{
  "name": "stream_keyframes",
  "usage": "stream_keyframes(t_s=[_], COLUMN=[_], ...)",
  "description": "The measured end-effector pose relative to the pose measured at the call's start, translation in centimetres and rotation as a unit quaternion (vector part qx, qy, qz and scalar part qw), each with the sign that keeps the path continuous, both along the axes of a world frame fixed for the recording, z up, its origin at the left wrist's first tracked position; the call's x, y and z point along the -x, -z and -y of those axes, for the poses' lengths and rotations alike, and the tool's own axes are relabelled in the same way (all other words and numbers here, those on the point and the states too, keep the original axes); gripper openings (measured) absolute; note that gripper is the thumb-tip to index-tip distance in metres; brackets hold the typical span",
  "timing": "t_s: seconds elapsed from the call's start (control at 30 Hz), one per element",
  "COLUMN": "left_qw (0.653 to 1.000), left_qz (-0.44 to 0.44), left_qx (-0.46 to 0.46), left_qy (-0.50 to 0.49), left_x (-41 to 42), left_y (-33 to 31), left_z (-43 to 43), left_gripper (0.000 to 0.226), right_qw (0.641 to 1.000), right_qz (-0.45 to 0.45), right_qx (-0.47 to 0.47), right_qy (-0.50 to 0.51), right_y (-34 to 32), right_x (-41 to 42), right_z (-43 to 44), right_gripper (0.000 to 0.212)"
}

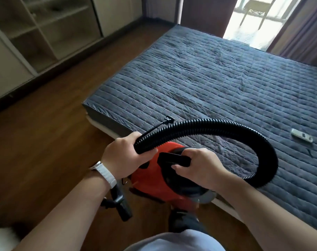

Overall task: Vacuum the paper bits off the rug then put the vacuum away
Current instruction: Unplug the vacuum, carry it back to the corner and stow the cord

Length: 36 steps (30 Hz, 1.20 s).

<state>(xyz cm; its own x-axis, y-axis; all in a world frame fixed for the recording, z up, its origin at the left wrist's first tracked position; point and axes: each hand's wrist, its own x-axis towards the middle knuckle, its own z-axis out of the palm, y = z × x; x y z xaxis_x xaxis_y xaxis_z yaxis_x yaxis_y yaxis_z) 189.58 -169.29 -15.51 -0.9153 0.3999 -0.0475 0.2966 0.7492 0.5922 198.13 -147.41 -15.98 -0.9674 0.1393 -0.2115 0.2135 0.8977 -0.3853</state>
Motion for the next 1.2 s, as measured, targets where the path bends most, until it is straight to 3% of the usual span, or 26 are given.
stream_keyframes(t_s=[0.17,0.33,0.53,0.83,1.2], left_qw=[0.994,0.98,0.952,0.933,0.946], left_qz=[0.012,-0.01,-0.019,-0.024,0.013], left_qx=[0.08,0.102,0.109,0.068,-0.011], left_qy=[-0.071,-0.169,-0.285,-0.354,-0.324], left_x=[4.7,8.4,10.8,16.2,27.7], left_y=[-1.1,-1.7,-3.5,-3.2,-1.3], left_z=[0.5,1.9,4.8,12.5,30.9], left_gripper=[0.047,0.06,0.043,0.039,0.047], right_qw=[0.996,0.983,0.957,0.95,0.955], right_qz=[0.018,0.018,0.0,0.019,0.024], right_qx=[0.019,0.006,-0.008,0.026,-0.012], right_qy=[-0.088,-0.184,-0.289,-0.31,-0.296], right_y=[0.6,-0.3,-1.6,-2.2,-2.2], right_x=[8.2,16.1,23.5,32.9,43.2], right_z=[-0.4,-0.1,3.3,13.0,30.1], right_gripper=[0.038,0.037,0.044,0.038,0.033])
